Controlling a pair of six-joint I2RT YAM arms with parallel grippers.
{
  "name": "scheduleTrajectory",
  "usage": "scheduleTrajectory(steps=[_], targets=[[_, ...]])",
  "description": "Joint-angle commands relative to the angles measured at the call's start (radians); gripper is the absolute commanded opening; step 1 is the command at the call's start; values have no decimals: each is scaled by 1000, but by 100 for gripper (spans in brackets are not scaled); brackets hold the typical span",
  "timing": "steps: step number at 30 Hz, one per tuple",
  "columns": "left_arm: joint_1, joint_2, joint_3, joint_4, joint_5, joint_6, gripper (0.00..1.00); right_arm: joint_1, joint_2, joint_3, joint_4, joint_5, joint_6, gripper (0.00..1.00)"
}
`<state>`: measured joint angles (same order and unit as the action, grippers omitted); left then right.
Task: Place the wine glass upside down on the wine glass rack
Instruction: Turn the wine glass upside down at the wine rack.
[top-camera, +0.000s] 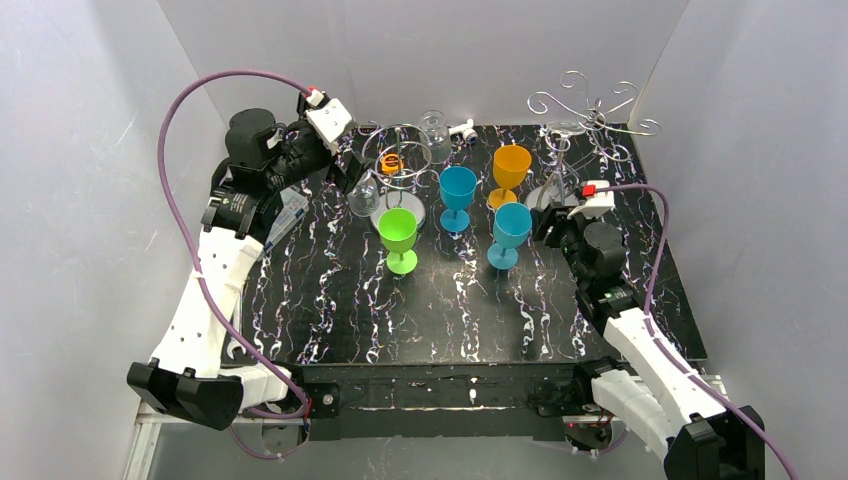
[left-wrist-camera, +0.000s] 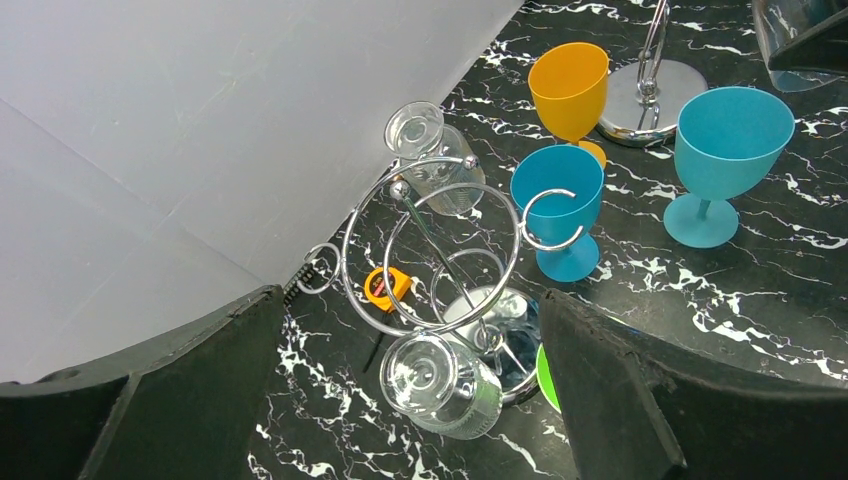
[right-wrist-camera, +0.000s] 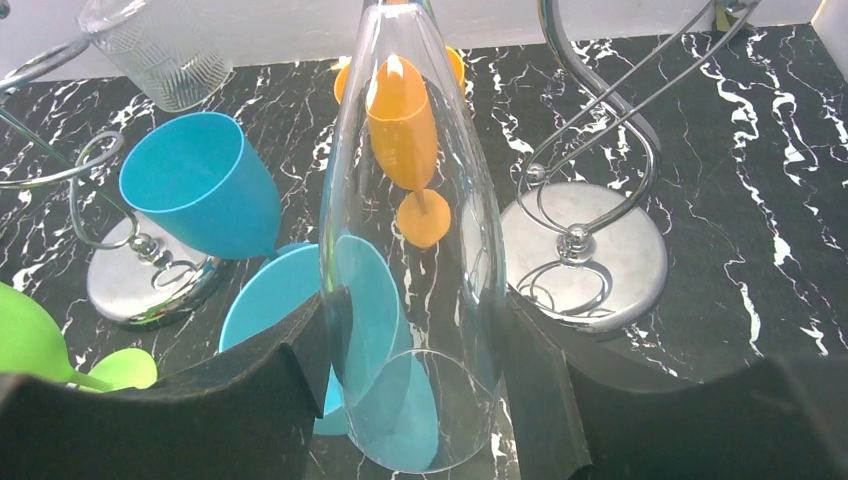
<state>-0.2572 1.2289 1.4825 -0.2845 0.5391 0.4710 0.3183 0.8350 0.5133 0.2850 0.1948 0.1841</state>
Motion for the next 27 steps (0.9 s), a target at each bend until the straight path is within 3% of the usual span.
scheduleTrajectory(steps=[1, 8, 19, 27], targets=[[4, -26, -3, 3, 13, 4, 98, 1, -30, -5, 53, 29, 14, 1], [4, -24, -1, 7, 15, 0, 98, 1, -25, -31, 47, 35, 43, 4], [4, -26, 0, 13, 15, -6, 98, 1, 26, 10, -4, 22, 57, 50], [5, -29, -5, 10, 13, -5, 98, 1, -9, 39, -61, 45, 50, 70]])
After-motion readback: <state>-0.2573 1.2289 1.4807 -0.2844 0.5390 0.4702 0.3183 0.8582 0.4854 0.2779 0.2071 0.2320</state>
